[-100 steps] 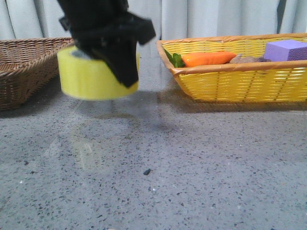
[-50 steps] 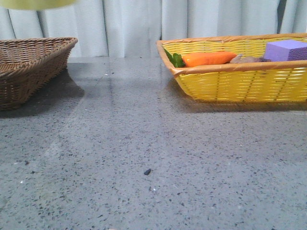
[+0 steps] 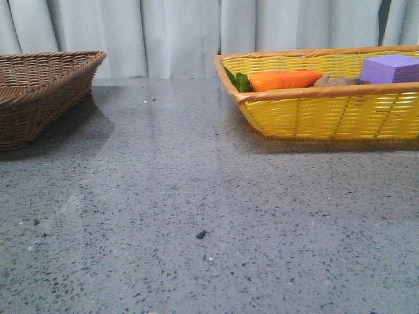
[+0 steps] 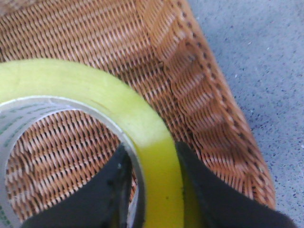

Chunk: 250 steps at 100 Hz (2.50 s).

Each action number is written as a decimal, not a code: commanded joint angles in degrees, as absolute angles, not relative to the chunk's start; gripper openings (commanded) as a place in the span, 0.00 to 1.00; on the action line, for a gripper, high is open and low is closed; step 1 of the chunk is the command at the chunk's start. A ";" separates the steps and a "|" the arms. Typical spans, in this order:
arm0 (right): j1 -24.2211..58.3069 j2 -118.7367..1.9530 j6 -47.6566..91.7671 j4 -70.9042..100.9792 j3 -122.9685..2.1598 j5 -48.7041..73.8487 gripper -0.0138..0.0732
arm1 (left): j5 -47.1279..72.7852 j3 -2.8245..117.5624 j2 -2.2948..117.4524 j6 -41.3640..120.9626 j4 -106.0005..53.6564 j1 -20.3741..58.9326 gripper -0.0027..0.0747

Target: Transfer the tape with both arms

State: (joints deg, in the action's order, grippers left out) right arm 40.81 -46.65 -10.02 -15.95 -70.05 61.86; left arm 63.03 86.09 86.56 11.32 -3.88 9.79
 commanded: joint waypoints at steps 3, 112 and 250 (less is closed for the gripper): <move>40.51 -46.71 -10.09 -17.55 -71.33 57.84 0.07 | 56.56 83.79 84.15 12.82 -6.21 8.65 0.03; 40.51 -46.71 -10.17 -17.00 -71.33 58.81 0.07 | 43.28 75.20 91.07 12.92 -9.88 8.32 0.48; 40.51 -12.94 -24.14 -36.45 -47.42 46.02 0.07 | 34.21 49.77 30.49 14.86 -15.74 8.43 0.01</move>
State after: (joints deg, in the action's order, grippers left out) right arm 40.81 -14.61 -23.87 -32.39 -46.17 48.39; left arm 41.14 53.50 35.28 14.90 -14.43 8.46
